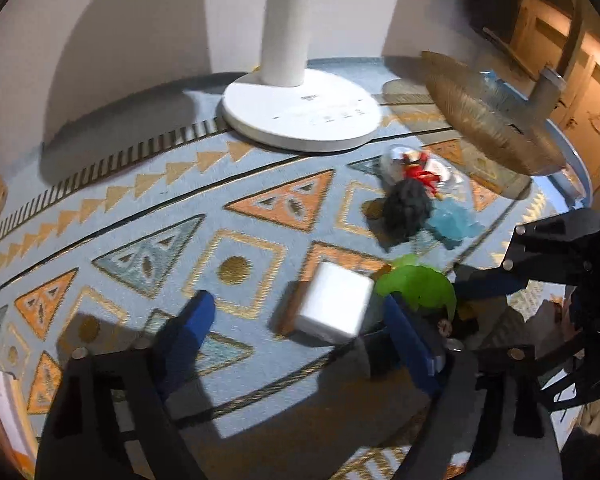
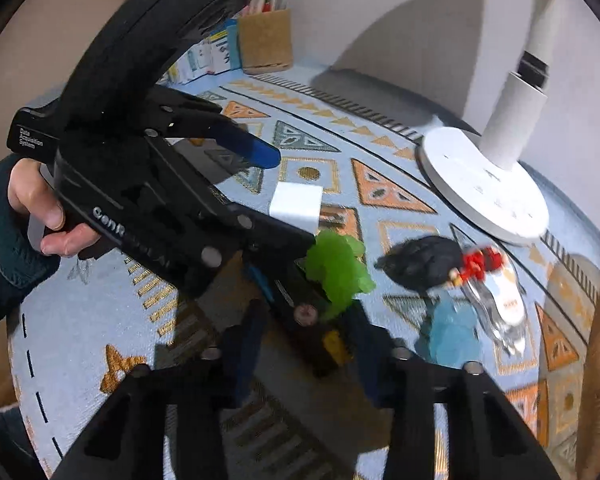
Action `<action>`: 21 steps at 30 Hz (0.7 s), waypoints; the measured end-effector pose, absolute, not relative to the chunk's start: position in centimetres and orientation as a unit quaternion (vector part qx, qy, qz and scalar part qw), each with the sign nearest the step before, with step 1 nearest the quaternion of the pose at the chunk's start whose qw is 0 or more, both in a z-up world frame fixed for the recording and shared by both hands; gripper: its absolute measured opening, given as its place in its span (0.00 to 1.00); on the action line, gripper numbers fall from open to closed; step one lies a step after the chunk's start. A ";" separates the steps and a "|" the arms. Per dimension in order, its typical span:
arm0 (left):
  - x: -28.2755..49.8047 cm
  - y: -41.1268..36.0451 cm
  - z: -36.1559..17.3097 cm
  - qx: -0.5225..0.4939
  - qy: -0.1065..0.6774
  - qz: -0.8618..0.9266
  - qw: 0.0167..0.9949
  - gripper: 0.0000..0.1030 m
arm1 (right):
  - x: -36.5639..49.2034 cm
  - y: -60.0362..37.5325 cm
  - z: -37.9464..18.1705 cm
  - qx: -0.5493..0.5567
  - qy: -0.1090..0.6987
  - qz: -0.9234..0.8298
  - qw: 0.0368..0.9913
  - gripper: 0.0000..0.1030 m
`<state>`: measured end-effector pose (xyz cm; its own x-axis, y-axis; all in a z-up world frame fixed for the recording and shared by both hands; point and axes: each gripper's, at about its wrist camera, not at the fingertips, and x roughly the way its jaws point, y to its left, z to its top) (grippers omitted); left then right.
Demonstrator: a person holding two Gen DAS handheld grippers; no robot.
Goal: Organize rigid objects
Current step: 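Grasp the white cube with the left tool while the right tool grasps the blue-black USB stick, then lift the white cube and USB stick and carry them over the bowl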
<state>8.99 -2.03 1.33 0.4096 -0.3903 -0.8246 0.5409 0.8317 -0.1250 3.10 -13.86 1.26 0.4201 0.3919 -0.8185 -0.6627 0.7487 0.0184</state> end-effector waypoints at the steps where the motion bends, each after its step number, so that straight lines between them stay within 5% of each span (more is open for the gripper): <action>1: 8.8 -2.2 1.4 0.083 0.464 -0.281 0.836 0.59 | 2.7 -14.1 1.4 -0.152 0.435 0.315 0.830 0.32; 5: 8.3 -2.9 1.5 0.076 0.462 -0.279 0.839 0.30 | 0.4 -15.8 1.6 -0.138 0.446 0.274 0.841 0.31; 17: 0.2 -0.6 2.0 -0.047 0.438 -0.179 0.880 0.30 | -6.0 -27.3 1.7 0.079 0.502 0.103 0.855 0.31; 21: -0.8 -0.4 2.6 -0.040 0.410 -0.157 0.898 0.30 | -7.9 -25.3 2.2 0.048 0.507 0.133 0.850 0.32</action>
